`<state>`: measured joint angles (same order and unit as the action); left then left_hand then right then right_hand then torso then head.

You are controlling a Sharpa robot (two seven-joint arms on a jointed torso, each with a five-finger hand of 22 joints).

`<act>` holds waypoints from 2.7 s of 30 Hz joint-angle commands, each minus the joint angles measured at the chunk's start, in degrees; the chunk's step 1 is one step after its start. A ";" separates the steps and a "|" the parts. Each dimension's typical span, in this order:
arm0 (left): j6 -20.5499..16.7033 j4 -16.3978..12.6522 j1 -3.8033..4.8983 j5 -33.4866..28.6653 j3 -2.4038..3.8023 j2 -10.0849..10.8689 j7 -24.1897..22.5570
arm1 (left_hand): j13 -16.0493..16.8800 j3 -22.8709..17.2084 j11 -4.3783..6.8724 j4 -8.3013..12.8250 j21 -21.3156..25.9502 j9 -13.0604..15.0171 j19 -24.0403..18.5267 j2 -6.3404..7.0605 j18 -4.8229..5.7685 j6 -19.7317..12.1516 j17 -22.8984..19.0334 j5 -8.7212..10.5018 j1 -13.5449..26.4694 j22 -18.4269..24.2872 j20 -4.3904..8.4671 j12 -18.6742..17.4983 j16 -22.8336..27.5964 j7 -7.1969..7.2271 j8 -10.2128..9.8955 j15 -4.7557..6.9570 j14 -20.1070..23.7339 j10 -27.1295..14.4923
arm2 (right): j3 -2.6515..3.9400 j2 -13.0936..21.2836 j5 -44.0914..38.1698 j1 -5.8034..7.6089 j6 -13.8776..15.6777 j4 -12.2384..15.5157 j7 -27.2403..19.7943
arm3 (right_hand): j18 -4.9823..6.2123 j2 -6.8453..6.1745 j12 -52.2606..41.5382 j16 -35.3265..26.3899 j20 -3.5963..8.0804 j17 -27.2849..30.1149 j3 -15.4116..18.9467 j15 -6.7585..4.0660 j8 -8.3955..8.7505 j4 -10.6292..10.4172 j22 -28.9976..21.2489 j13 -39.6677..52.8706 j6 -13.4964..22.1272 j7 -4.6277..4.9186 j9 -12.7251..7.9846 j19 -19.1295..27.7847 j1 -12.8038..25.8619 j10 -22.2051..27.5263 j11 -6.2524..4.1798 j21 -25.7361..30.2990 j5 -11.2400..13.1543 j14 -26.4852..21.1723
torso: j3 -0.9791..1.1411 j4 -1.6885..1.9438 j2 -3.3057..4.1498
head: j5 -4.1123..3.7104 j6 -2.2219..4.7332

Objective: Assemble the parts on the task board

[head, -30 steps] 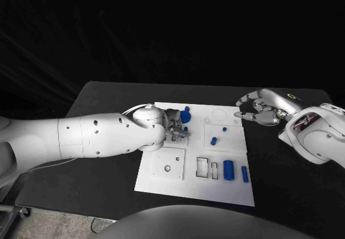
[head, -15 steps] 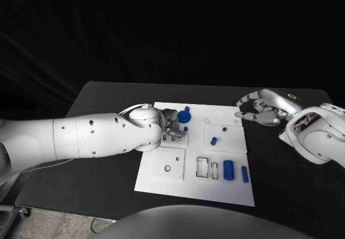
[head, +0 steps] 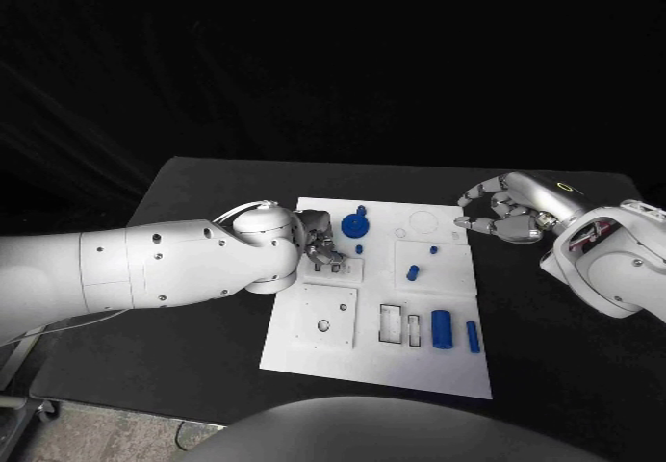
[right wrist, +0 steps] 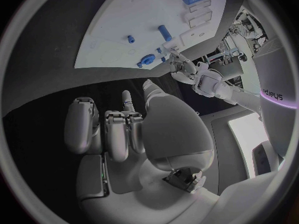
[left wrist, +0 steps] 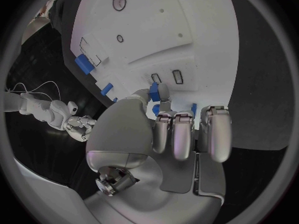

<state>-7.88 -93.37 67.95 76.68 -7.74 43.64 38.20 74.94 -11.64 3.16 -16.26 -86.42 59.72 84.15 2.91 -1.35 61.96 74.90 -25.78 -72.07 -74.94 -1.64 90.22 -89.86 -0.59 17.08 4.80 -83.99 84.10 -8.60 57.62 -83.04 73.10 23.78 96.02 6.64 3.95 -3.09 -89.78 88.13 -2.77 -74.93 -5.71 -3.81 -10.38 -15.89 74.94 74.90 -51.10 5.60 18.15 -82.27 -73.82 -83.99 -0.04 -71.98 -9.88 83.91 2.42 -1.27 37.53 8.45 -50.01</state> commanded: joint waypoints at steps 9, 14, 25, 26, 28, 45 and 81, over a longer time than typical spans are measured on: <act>-0.12 -0.75 -0.24 -0.20 -0.19 1.10 -0.21 | 15.06 -1.55 -0.35 0.08 0.31 0.37 0.70 0.49 -0.32 0.51 15.10 0.79 0.69 -10.57 0.17 -0.22 -0.14 0.10 -0.44 0.27 -6.01 5.90 | 0.00 0.00 0.30 -0.03 -1.00 -0.11 0.36 | 0.23 0.53 -0.22 -0.42 -0.19 -13.33 0.03 0.48 0.24 0.34 8.12 15.10 -0.27 0.00 -0.06 0.08 -0.23 -6.01 0.33 0.48 -0.25 5.50 | 0.00 -0.01 -0.02 | 0.31 0.01; -0.45 -0.87 -0.67 -0.19 -0.24 1.17 -0.22 | 15.06 -2.04 -0.38 0.08 0.39 0.48 0.61 0.56 -0.35 0.48 15.10 0.98 0.98 -10.50 0.15 -0.22 -0.14 0.07 -0.54 0.25 -6.01 5.90 | 0.00 -0.09 0.35 -0.04 -1.06 -0.17 0.37 | 0.29 0.53 -0.22 -0.62 -0.19 -13.18 0.04 0.48 0.25 0.35 8.03 15.10 -0.27 0.00 -0.07 0.19 -0.24 -6.01 0.33 0.72 -0.25 5.45 | 0.02 -0.03 -0.04 | 0.45 0.01; -1.98 -1.09 -1.24 0.02 -0.26 1.13 -0.37 | 15.06 -3.42 -0.51 -0.03 0.44 0.98 0.64 0.83 -0.34 0.66 15.10 2.94 2.74 -10.57 0.04 -0.22 -0.14 -0.08 -0.80 0.14 -6.01 5.90 | 0.00 -0.08 0.37 -0.08 -1.40 -0.23 0.64 | 0.34 0.55 -0.22 -0.85 -0.20 -13.01 0.04 0.49 0.27 0.38 7.94 15.10 -0.30 0.01 -0.09 0.30 -0.27 -6.01 0.34 0.98 -0.26 5.39 | 0.03 -0.12 -0.01 | 0.45 0.01; -2.13 -1.12 -1.31 0.03 -0.26 1.10 -0.39 | 15.06 -3.64 -0.53 -0.03 0.47 1.08 0.62 0.85 -0.35 0.69 15.10 3.37 3.07 -10.56 0.03 -0.22 -0.14 -0.10 -0.86 0.12 -6.01 5.90 | 0.00 -0.07 0.37 -0.08 -1.43 -0.24 0.67 | 0.34 0.55 -0.22 -0.85 -0.20 -13.01 0.04 0.49 0.27 0.38 7.94 15.10 -0.30 0.01 -0.09 0.30 -0.27 -6.01 0.34 0.98 -0.26 5.39 | 0.02 -0.10 0.00 | 0.43 0.01; -2.35 -1.14 -1.38 0.03 -0.26 1.06 -0.43 | 15.06 -3.85 -0.55 -0.05 0.49 1.17 0.62 0.85 -0.35 0.72 15.10 3.81 3.43 -10.57 0.01 -0.22 -0.14 -0.13 -0.93 0.11 -6.01 5.90 | 0.00 -0.06 0.37 -0.09 -1.50 -0.28 0.73 | 0.35 0.56 -0.22 -0.96 -0.20 -12.92 0.05 0.49 0.28 0.39 7.93 15.10 -0.31 0.01 -0.10 0.31 -0.29 -6.01 0.34 1.03 -0.26 5.35 | 0.01 -0.08 0.02 | 0.44 0.01; -1.87 -1.34 -1.61 0.04 -0.26 0.83 -0.36 | 15.06 -4.21 -0.57 -0.06 0.60 1.34 0.51 0.75 -0.39 0.83 15.10 4.40 3.97 -10.49 -0.02 -0.22 -0.14 -0.13 -1.00 0.08 -6.01 5.90 | 0.00 0.00 0.37 -0.09 -2.28 -0.33 1.16 | 0.39 0.66 -0.22 -1.13 -0.22 -12.80 0.04 0.51 0.36 0.50 7.88 15.10 -0.36 0.03 -0.17 0.40 -0.41 -6.01 0.36 1.25 -0.41 5.30 | 0.01 0.01 -0.01 | 0.54 0.01; -0.48 -0.94 -1.73 -0.32 -0.37 1.06 -0.26 | 15.06 2.48 -1.62 -0.40 1.43 0.86 -0.06 -0.64 -0.58 1.17 15.10 19.71 16.97 -10.19 -0.89 -0.22 -0.14 -1.33 -4.16 -0.82 -6.01 5.90 | -0.01 0.03 0.37 -0.22 -3.18 -0.52 1.74 | 0.49 0.83 -0.22 -1.42 -0.26 -12.59 0.02 0.54 0.60 0.81 7.72 15.10 -0.43 0.07 -0.37 0.63 -0.74 -6.01 0.39 1.85 -1.21 5.22 | -0.03 -0.09 0.05 | 0.53 0.01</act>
<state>-9.51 -94.36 66.32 76.63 -8.04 44.82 38.17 74.92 -9.49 2.01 -16.66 -85.35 60.63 83.95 2.33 -1.34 62.96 74.91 -6.37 -55.49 -74.95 -2.26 90.22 -89.86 -1.83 13.07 4.38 -83.98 84.01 -8.62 57.66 -82.53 72.91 21.20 95.55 8.08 3.95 -2.64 -89.78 86.92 -2.98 -74.90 -5.56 -3.69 -9.99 -15.42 74.93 74.91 -51.10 5.60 17.84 -82.06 -74.28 -83.99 -0.04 -70.44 -10.89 84.03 2.38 -1.39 37.57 9.08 -50.01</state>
